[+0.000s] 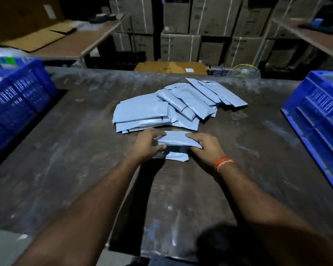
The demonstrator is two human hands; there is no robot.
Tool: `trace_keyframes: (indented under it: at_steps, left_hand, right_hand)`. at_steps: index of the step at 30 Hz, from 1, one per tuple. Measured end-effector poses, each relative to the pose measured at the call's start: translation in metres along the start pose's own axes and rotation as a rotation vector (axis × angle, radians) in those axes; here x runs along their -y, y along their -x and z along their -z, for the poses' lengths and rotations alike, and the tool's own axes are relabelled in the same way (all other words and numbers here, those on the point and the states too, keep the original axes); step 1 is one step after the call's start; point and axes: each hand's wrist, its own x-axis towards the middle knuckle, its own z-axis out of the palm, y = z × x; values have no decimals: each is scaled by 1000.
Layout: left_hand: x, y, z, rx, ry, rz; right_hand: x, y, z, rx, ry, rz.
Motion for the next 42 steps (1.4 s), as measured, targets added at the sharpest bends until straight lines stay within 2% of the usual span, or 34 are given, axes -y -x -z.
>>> trace_keyframes:
  at_steps: [4, 7, 9, 12, 14, 20, 22, 25, 27, 30, 31, 33, 36, 42]
  left_hand:
    - [-37, 19, -12, -220, 109, 61]
    - [-63, 28, -20, -326, 195, 97]
    - [-77, 30, -27, -343, 316, 125]
    - [-86, 31, -43, -312, 444, 247]
    - [-97, 34, -55, -269, 417, 293]
    - [-116, 40, -89, -172, 336, 385]
    - [-116, 41, -96, -114, 219, 393]
    - [-117, 51, -106, -137, -23, 265]
    - [-118, 61, -110, -202, -158, 131]
    - [-121, 79, -120, -177, -239, -19]
    - [-120, 84, -122, -149, -252, -9]
    - [-120, 95, -127, -160, -237, 123]
    - [-130, 112, -124, -252, -176, 363]
    - [-144, 99, -113, -124, 94, 491]
  right_hand:
    - [-23, 19, 30, -29, -105, 12]
    - [-33, 34, 54, -16, -397, -72]
    - [-41, 44, 72, -69, -552, -161]
    - [-56, 57, 90, -128, -538, -256]
    - [-67, 69, 95, -118, -540, -336]
    - [-90, 105, 88, -170, -437, -454]
    - [-92, 116, 85, -181, -278, -456]
    - [-87, 127, 78, -235, 39, -347]
    - [-78, 132, 67, -259, 117, -286]
    - [-65, 140, 40, -130, 171, -241]
    - [-60, 145, 32, -66, 220, -250]
    - [-59, 155, 23, 11, 296, -296]
    - [-63, 165, 22, 22, 340, -370]
    - [-52, 171, 31, 34, 384, -321]
